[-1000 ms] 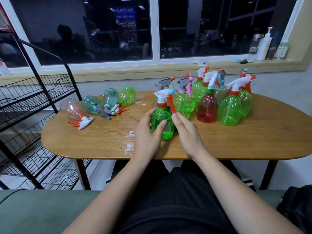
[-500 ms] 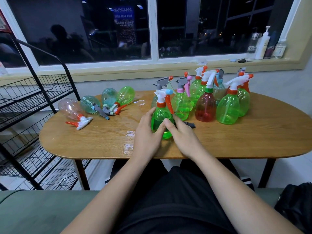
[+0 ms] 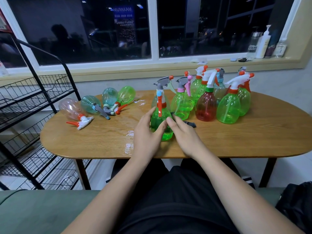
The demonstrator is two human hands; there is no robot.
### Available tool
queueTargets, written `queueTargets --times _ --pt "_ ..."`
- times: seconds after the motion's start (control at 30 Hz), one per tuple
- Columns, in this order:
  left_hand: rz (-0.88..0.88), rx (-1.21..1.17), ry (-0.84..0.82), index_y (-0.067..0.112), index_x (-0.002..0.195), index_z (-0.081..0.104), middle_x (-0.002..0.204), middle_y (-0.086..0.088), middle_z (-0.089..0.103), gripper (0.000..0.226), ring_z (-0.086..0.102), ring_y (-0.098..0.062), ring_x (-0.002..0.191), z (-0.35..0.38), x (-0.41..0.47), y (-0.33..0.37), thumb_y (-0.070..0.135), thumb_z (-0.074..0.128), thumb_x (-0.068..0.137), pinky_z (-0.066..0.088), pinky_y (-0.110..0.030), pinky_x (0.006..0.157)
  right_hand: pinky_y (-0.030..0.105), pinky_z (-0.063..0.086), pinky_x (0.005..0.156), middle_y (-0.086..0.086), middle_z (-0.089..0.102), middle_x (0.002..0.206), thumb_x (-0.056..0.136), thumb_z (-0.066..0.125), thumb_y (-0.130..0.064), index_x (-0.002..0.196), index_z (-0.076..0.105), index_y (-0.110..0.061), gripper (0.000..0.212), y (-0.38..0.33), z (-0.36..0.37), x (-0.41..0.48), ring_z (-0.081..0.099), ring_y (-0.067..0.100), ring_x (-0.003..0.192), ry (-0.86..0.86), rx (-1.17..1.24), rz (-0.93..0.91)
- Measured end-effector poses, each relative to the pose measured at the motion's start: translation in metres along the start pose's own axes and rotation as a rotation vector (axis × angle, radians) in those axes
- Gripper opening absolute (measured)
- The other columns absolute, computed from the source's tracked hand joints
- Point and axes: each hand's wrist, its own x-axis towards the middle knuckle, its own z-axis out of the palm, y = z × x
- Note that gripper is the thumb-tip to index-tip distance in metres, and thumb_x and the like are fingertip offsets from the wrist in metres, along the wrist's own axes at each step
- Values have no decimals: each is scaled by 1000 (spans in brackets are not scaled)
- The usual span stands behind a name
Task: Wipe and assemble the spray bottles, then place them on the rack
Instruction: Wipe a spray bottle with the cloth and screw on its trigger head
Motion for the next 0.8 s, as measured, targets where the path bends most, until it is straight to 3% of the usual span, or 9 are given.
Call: queueTargets --times 0.13,0.23,0.33,0.47,0.6,0.7,0.8 --pt "-14 -6 -33 39 148 55 133 21 68 54 62 3 120 0 -1 6 48 65 95 52 -26 97 35 29 128 -16 42 166 99 43 -75 165 37 -30 80 1 3 -5 33 -2 153 62 33 -103" --pt "24 1 -63 35 140 60 120 15 69 47 64 -4 111 1 0 7 44 70 95 48 -18 89 31 27 128 -17 39 167 103 45 -66 164 39 -28 72 4 4 -9 30 -5 154 92 -11 -184" --pt "54 31 -41 33 138 60 117 8 53 50 54 0 107 2 0 5 39 78 92 39 -6 87 33 26 129 -18 35 168 108 46 -59 165 36 -29 65 4 4 -9 27 -4 156 72 -28 -177" --pt "75 24 -13 37 137 59 109 7 46 50 53 -7 98 0 -1 4 42 78 91 38 -7 82 39 28 128 -7 38 169 103 40 -72 167 31 -28 79 6 4 -1 31 9 157 26 -62 -48" --pt "61 15 14 30 144 56 120 10 56 66 57 -4 112 0 -1 5 57 71 86 43 -11 95 33 39 110 3 60 152 103 39 -73 159 46 -23 75 7 2 2 50 18 145 32 -58 30" --pt "22 -29 3 29 146 56 140 17 62 66 59 -4 128 -1 -2 4 57 68 87 50 -29 106 37 34 125 -7 47 164 97 40 -82 165 36 -28 87 4 3 -2 42 8 151 40 -43 -49" --pt "8 -23 -44 34 153 50 145 16 63 66 59 -5 132 -2 -2 6 48 68 92 47 -24 105 25 26 126 -22 34 166 104 48 -64 166 34 -31 71 3 4 -7 30 -7 153 61 -23 -151"
